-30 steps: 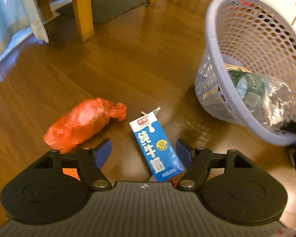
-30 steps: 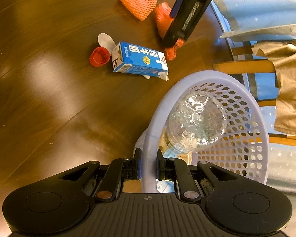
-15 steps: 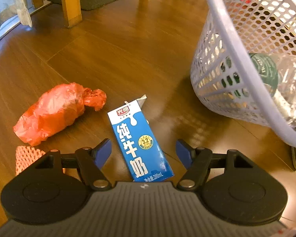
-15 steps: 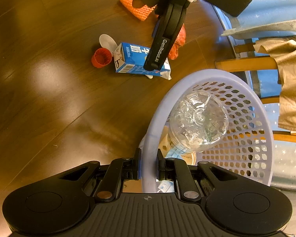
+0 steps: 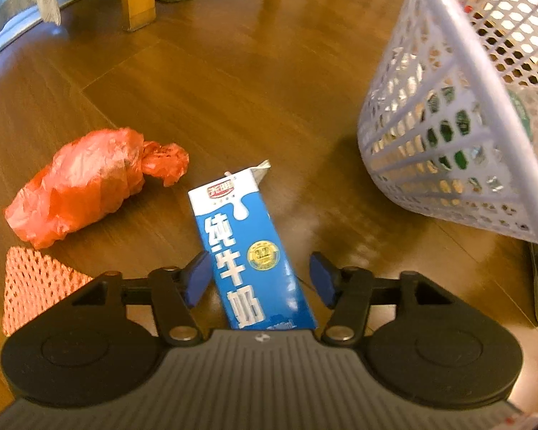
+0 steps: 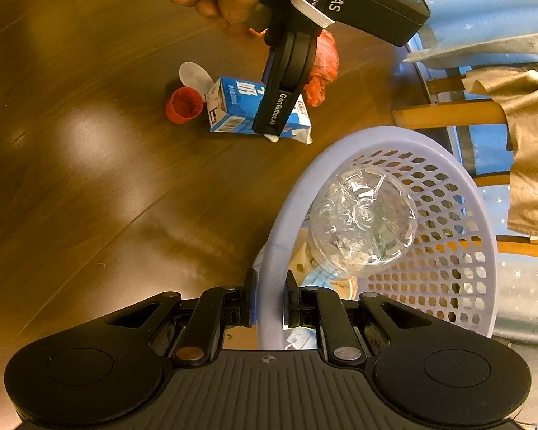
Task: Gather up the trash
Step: 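Close the left tool around the milk carton, then lift the milk carton over the basket and open the left tool, then move the open left tool down to the red bottle cap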
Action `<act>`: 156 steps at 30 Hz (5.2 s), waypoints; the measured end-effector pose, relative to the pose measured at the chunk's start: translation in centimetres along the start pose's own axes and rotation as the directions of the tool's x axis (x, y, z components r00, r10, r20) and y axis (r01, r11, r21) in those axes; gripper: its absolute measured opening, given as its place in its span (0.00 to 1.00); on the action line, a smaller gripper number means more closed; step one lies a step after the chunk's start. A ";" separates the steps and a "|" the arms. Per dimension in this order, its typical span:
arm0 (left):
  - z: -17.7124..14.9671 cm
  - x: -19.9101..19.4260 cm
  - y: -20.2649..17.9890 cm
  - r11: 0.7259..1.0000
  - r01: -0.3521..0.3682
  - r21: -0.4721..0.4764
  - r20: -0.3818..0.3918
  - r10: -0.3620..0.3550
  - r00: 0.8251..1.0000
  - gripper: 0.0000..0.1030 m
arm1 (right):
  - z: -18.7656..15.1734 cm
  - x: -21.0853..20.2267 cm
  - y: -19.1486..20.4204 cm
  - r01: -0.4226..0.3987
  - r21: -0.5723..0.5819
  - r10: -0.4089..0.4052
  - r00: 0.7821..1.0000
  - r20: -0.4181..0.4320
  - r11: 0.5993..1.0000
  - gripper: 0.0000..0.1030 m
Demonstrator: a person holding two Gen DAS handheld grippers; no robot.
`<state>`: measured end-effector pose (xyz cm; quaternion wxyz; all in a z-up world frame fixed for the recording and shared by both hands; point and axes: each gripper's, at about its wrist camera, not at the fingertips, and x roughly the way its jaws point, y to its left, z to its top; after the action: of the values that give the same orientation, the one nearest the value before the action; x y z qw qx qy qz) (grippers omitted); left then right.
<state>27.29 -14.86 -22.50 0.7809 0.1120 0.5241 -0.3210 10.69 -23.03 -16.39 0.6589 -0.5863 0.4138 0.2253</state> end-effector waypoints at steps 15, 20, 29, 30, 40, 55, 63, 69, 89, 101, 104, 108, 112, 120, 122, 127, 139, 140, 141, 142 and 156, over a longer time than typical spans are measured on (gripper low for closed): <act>0.4 0.6 0.7 1.000 -0.011 -0.001 -0.005 0.011 1.000 0.45 | 0.0 0.1 -0.1 -0.004 0.001 0.004 1.000 -0.007 1.000 0.10; 0.4 0.7 0.4 0.999 -0.018 0.031 -0.001 0.018 1.000 0.45 | -0.1 0.0 0.1 -0.010 0.006 0.010 1.000 -0.008 1.000 0.10; 0.2 -0.3 0.5 0.998 -0.031 0.046 0.007 0.031 0.999 0.42 | -0.1 -0.1 0.3 -0.008 -0.009 0.008 1.000 -0.014 1.000 0.10; 0.3 -0.6 0.6 0.998 -0.030 0.046 0.008 0.029 1.000 0.42 | -0.2 -0.1 0.4 -0.006 -0.012 0.006 1.000 -0.014 1.000 0.10; 1.7 -6.1 0.3 0.994 -0.046 0.099 0.031 0.043 0.999 0.42 | -0.6 0.2 0.8 -0.029 -0.022 0.028 0.999 -0.034 0.999 0.10; 5.3 -18.4 -3.9 0.981 -0.027 0.191 0.111 0.006 0.994 0.42 | -1.0 0.4 0.9 -0.035 -0.031 0.034 0.999 -0.039 0.999 0.10; 7.5 -21.5 -6.5 0.967 0.012 0.255 0.149 -0.052 0.988 0.42 | -0.5 0.4 0.5 -0.037 -0.027 0.036 0.999 -0.038 0.999 0.09; 8.1 -21.2 -9.5 0.946 0.070 0.317 0.143 -0.120 0.982 0.42 | -0.2 0.5 0.7 -0.041 -0.030 0.040 0.999 -0.036 0.999 0.09; 9.2 -21.1 -8.0 0.978 0.070 0.196 0.221 -0.113 0.969 0.60 | -0.2 0.3 0.7 -0.043 -0.026 0.042 0.999 -0.031 0.999 0.09; 7.1 -20.8 -4.2 0.989 -0.017 0.144 0.208 -0.013 0.978 0.60 | -0.3 0.3 0.7 -0.040 -0.027 0.039 0.999 -0.033 0.999 0.09; 6.5 -20.5 -3.5 0.991 -0.034 0.131 0.202 0.007 0.979 0.60 | -0.2 0.3 0.7 -0.044 -0.026 0.043 0.998 -0.034 0.999 0.09; 5.8 -20.3 -2.6 0.992 -0.052 0.118 0.189 0.029 0.982 0.60 | -0.2 0.4 0.7 -0.043 -0.025 0.043 0.998 -0.034 0.999 0.09; 5.0 -20.0 -2.0 0.992 -0.065 0.112 0.182 0.044 0.982 0.60 | -0.2 0.4 0.7 -0.044 -0.027 0.043 0.998 -0.034 0.999 0.10; 3.6 -18.6 -0.8 0.991 -0.086 0.100 0.146 0.071 0.987 0.60 | -0.2 0.4 0.8 -0.045 -0.026 0.044 0.998 -0.035 0.999 0.10; 3.2 -18.1 -0.6 0.991 -0.089 0.099 0.134 0.076 0.988 0.60 | -0.3 0.4 0.8 -0.045 -0.027 0.044 0.998 -0.035 0.999 0.10; 2.2 -17.2 -0.5 0.990 -0.094 0.102 0.121 0.081 0.989 0.61 | -0.3 0.4 0.8 -0.047 -0.028 0.046 0.998 -0.036 0.999 0.10; -0.7 -14.0 -0.5 0.985 -0.117 0.128 0.069 0.109 0.992 0.61 | -0.3 0.5 0.9 -0.050 -0.028 0.049 0.998 -0.036 0.998 0.10; -0.9 -13.7 -0.5 0.984 -0.118 0.134 0.067 0.110 0.992 0.61 | -0.4 0.5 0.9 -0.050 -0.027 0.049 0.998 -0.037 0.998 0.10; -1.2 -13.4 -0.6 0.983 -0.120 0.141 0.063 0.112 0.992 0.61 | -0.3 0.5 0.9 -0.050 -0.028 0.049 0.998 -0.037 0.998 0.10; -1.5 -13.0 -0.7 0.981 -0.117 0.152 0.056 0.110 0.992 0.61 | -0.3 0.4 0.9 -0.051 -0.028 0.050 0.998 -0.037 0.998 0.10; -4.2 -8.2 -2.8 0.946 -0.002 0.323 0.003 0.001 1.000 0.61 | -0.4 0.3 1.1 -0.051 -0.031 0.050 0.998 -0.036 0.998 0.10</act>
<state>20.42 -11.68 -16.60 0.7531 0.2383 0.4632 -0.4019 9.90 -23.25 -17.26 0.6363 -0.5898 0.4366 0.2381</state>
